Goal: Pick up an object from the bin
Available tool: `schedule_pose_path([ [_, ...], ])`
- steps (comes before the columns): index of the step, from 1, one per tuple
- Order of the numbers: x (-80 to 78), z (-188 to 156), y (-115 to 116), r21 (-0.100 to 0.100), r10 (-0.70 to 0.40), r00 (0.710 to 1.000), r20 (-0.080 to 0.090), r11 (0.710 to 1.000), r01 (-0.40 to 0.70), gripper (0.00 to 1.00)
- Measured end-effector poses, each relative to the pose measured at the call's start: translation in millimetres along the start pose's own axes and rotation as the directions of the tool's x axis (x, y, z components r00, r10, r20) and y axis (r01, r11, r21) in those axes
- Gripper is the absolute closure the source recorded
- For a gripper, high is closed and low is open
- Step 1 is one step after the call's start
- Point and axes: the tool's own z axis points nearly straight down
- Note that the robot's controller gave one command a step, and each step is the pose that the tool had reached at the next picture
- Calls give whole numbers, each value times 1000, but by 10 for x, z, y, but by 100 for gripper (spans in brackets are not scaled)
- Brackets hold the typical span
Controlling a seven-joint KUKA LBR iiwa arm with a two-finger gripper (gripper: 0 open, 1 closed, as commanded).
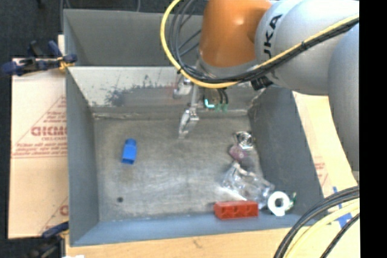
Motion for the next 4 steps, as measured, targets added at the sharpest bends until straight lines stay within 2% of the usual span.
schedule_pose_path([
  [1,119,1182,880,1,-101,995,0,995,101,0],
  [2,191,1259,1163,-4,275,961,14,961,-275,0],
  [3,183,1230,1185,-9,276,961,13,961,-276,100],
  [4,175,546,1134,-6,267,964,12,964,-266,100],
])
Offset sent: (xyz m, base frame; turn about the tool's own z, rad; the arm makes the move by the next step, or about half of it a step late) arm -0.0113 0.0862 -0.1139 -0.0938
